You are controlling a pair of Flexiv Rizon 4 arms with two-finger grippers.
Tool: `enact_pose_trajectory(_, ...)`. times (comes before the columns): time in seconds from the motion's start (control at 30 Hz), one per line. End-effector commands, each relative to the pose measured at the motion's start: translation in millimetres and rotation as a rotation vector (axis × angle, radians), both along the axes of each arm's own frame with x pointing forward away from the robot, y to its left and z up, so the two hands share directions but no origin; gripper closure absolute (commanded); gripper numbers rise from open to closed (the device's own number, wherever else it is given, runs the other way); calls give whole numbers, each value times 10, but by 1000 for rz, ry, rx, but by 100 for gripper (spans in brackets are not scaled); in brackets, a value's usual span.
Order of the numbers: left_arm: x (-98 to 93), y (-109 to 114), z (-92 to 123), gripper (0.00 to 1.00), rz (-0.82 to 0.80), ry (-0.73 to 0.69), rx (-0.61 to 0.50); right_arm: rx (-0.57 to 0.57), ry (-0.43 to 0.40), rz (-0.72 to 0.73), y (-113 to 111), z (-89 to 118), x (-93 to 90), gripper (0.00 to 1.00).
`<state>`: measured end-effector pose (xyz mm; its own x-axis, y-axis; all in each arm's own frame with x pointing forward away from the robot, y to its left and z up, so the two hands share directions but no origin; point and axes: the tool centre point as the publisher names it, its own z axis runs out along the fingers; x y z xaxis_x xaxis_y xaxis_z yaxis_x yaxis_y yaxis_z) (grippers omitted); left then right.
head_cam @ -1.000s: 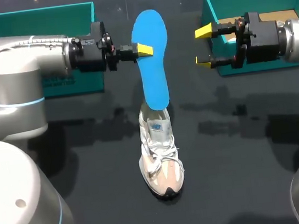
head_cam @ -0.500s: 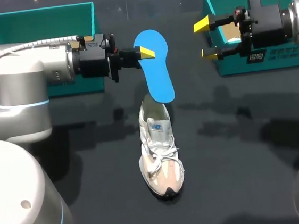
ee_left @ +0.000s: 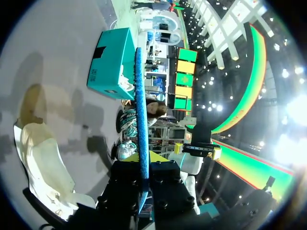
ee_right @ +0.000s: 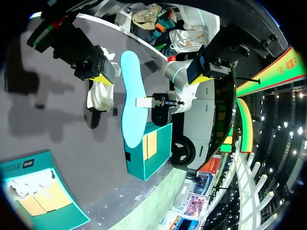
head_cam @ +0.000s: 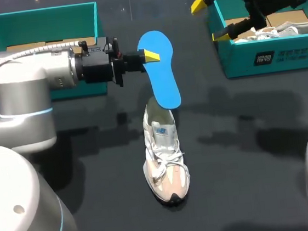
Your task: Take the shoe out of the shoebox, open the shoe tongue, remove and reinsert the insole, then place the shoe into the shoebox
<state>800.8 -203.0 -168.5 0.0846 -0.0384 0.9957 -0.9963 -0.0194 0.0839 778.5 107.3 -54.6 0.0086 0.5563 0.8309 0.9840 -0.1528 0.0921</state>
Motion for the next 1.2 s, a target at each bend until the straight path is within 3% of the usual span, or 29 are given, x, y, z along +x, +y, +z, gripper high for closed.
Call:
enact_pose_trajectory(0.03, -20, -8, -4, 100, 4, 3, 3, -454, 93, -30, 101, 186, 57, 0)
enact_pose_trajectory(0.23, -20, -8, -4, 100, 4, 3, 3, -682, 102, -31, 286, 337, 71, 0)
enact_pose_trajectory(0.4, -20, -8, -4, 100, 4, 3, 3, -800, 70, -6, 470, 432, 27, 0)
enact_pose_trajectory(0.6, -20, -8, -4, 100, 4, 3, 3, -933, 113, -36, 646, 492, -1, 0)
enact_pose_trajectory(0.9, -20, -8, -4, 100, 4, 3, 3, -1047, 142, -76, 901, 492, -112, 0)
enact_pose_trajectory(1.2, -20, -8, -4, 100, 4, 3, 3, -1056, 128, -68, 1123, 432, -220, 0)
